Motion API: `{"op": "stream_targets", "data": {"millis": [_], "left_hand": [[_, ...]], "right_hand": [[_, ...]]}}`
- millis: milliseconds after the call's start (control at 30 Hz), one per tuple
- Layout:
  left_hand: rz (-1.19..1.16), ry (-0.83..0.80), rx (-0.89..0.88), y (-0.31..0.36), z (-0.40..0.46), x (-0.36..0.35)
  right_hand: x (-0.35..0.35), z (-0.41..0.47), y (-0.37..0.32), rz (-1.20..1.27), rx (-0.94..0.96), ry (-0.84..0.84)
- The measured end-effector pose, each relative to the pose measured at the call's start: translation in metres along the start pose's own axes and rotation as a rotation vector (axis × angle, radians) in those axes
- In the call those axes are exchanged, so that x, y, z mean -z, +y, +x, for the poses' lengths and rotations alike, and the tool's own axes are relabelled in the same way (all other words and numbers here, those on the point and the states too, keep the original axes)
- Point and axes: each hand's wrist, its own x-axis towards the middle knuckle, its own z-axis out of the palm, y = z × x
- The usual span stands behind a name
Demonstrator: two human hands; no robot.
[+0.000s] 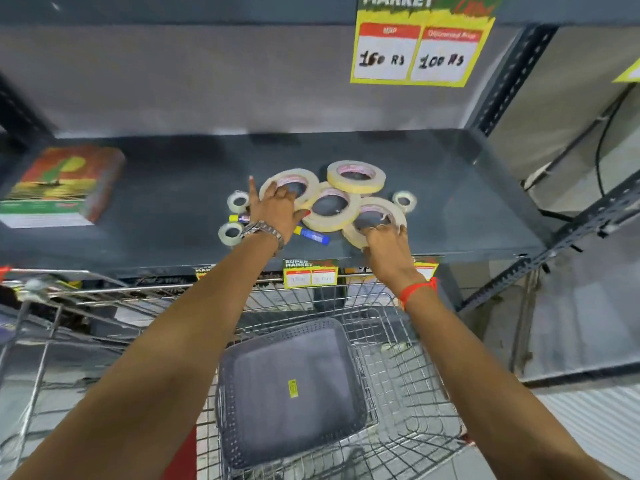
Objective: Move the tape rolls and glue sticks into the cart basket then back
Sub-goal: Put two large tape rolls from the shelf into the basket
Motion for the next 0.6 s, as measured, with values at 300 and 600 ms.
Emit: {"op": "stream_targets", "data": {"millis": [300,600], "left_hand": [[-0.022,0.039,-0.009,0.000,0.009,-0.007],[0.010,0.074,0.026,0.005,0.013,-0.010]], "right_hand": [[0.027,0.055,-0.008,0.149,0.035,0.207],[0.019,0.105,-0.013,0.129,0.073,0.135]]}}
